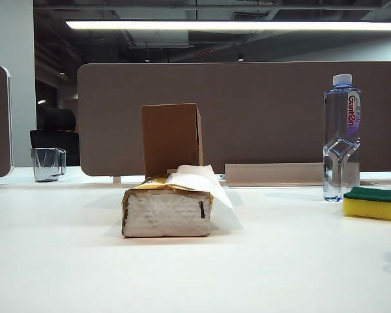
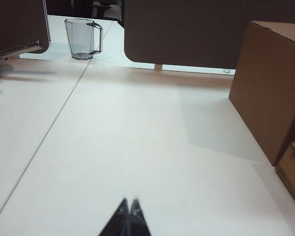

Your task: Move the sponge from left to right to wipe the table, avoiding obstacles on the table, and finally reaching the bottle of mineral water.

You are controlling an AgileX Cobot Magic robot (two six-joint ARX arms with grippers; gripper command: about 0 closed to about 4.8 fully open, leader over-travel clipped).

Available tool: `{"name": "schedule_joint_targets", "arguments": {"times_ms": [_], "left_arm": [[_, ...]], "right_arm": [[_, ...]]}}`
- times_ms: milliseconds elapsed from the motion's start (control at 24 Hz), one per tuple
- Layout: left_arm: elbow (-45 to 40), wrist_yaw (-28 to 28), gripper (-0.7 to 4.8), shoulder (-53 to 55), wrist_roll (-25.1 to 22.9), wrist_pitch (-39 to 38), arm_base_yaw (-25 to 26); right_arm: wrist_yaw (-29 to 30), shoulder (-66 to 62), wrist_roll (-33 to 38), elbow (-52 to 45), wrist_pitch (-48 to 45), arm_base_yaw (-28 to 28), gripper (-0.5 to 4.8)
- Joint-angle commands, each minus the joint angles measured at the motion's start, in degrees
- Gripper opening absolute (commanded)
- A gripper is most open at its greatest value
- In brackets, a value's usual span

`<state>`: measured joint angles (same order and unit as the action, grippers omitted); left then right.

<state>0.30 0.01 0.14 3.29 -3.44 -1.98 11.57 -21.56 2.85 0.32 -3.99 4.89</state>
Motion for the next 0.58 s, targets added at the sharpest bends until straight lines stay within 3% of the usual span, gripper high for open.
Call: {"name": "schedule_joint_targets", "arguments": {"times_ms": [42, 583], "left_arm": [[0.2, 0.5, -0.05, 0.0, 0.2, 0.1, 0.0], [0.2, 1.7, -0.05, 0.0, 0.2, -0.8, 0.0]], "right_arm": [[-0.1, 0.0, -0.3, -0.2, -0.8, 0.0, -0.02], [0.6, 7.0, -2.2, -0.2, 0.9, -0.1, -0.03]]}}
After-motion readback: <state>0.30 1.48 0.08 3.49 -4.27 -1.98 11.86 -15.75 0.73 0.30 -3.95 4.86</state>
